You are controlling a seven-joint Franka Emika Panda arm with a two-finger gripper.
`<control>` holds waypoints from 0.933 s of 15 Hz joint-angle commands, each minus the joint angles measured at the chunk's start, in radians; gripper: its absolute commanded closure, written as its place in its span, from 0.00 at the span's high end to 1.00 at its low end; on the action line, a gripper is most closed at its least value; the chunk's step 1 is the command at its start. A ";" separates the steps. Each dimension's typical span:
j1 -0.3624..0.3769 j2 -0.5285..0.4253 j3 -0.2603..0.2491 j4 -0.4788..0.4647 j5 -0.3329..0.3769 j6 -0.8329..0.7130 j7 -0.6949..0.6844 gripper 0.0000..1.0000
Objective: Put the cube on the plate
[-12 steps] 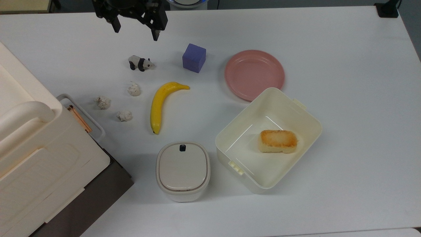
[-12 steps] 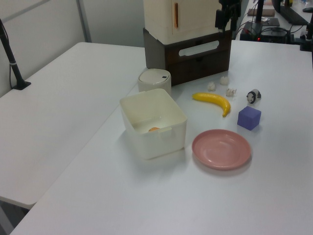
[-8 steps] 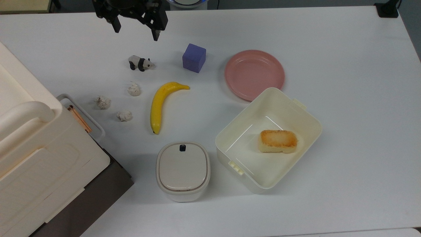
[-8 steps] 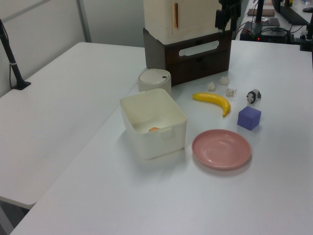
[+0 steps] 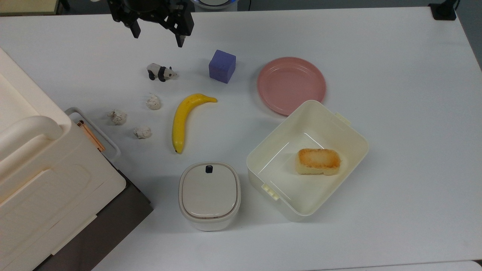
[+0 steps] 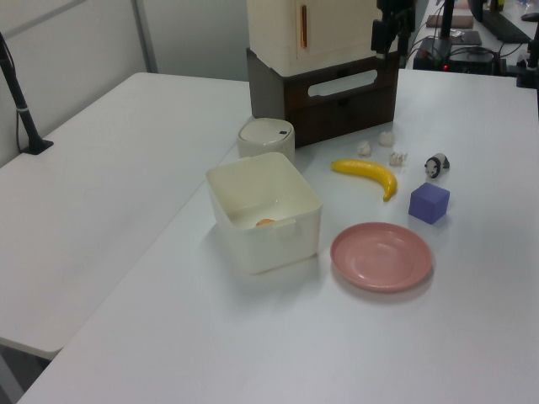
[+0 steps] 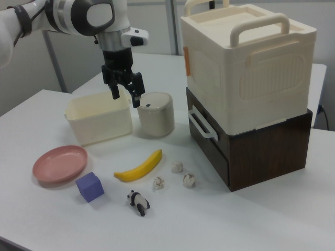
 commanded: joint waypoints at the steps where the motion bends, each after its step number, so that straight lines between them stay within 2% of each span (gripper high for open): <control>1: 0.016 -0.022 -0.003 -0.036 0.005 -0.013 -0.001 1.00; 14: 0.013 -0.036 -0.008 -0.033 0.002 -0.020 -0.004 1.00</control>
